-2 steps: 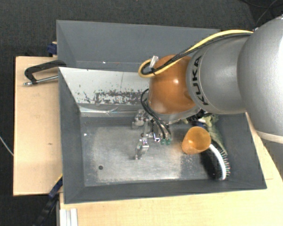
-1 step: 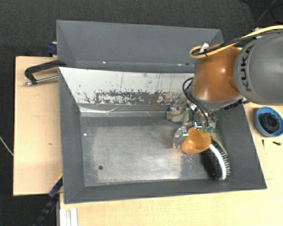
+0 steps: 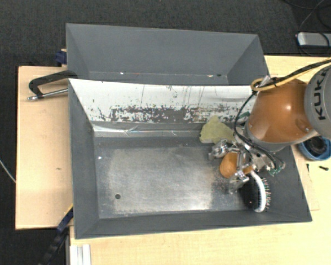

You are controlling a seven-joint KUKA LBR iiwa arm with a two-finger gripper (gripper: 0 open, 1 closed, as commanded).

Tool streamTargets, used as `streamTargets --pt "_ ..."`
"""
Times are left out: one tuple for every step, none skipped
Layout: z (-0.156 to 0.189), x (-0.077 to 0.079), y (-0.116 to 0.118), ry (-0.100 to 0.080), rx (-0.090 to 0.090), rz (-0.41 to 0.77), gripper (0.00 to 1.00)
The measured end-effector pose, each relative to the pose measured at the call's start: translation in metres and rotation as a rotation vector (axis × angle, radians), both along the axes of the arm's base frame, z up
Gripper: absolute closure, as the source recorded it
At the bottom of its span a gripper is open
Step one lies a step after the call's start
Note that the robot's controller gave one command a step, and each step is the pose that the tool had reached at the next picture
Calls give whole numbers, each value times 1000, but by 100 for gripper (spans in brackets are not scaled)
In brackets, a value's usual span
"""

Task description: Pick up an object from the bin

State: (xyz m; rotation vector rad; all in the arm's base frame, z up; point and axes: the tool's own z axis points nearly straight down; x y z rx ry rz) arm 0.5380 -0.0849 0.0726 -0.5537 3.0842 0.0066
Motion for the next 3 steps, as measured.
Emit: streamTargets --pt "16 56 -24 8 18 334 0" --pt "16 55 -24 12 17 338 100" --pt "174 57 -44 -8 -12 588 100"
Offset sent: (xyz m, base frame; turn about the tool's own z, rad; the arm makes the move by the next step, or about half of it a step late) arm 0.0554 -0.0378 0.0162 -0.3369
